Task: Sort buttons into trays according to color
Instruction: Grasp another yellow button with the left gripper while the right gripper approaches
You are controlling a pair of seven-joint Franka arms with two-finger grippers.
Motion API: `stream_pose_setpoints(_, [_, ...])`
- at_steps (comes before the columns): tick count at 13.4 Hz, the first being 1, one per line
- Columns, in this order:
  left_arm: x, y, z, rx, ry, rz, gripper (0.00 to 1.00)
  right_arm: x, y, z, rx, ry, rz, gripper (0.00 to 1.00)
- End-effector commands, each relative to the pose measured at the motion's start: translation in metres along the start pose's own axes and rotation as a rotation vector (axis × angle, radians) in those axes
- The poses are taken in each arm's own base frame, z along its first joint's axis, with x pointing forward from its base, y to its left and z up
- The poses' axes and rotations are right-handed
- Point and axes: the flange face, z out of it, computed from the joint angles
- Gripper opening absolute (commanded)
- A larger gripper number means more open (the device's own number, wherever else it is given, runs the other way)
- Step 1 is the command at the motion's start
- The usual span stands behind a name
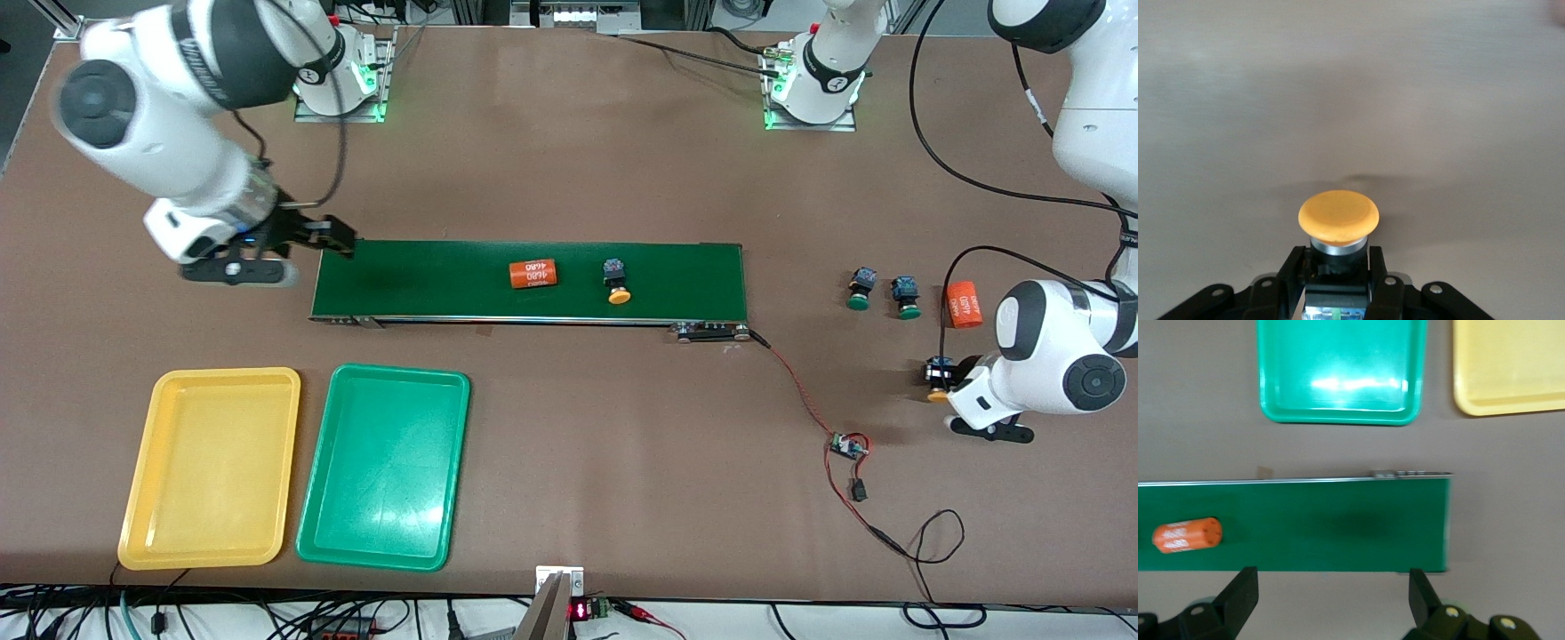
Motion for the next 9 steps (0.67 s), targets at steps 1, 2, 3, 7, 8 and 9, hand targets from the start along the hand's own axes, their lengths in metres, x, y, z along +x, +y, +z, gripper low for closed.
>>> stream_pose_setpoints(1, [-0.012,0.071,-0.063,-0.006,-0.054,0.024,0.28,-0.012,-0.044,0.025,0.006,0.015,-0.004,1.0])
stream_pose_setpoints(2, [-0.015,0.101,-0.073,-0.034,-0.088,-0.006,0.29,-0.019,-0.06,0.034,0.011,0.022,0.007,1.0])
stream_pose_setpoints(3, [-0.019,0.132,-0.081,-0.075,-0.11,-0.029,0.29,-0.025,-0.075,0.044,0.011,0.033,0.022,1.0])
stream_pose_setpoints(7, [-0.032,0.247,-0.098,-0.12,-0.123,-0.101,0.29,-0.027,-0.086,0.058,-0.024,0.045,0.016,1.0])
stream_pose_setpoints(8, [-0.038,0.277,-0.096,-0.12,-0.127,-0.13,0.29,-0.025,-0.083,0.057,-0.023,0.046,0.022,1.0])
stream_pose_setpoints(9, [-0.045,0.298,-0.091,-0.12,-0.135,-0.146,0.29,-0.023,-0.081,0.059,-0.023,0.048,0.023,1.0])
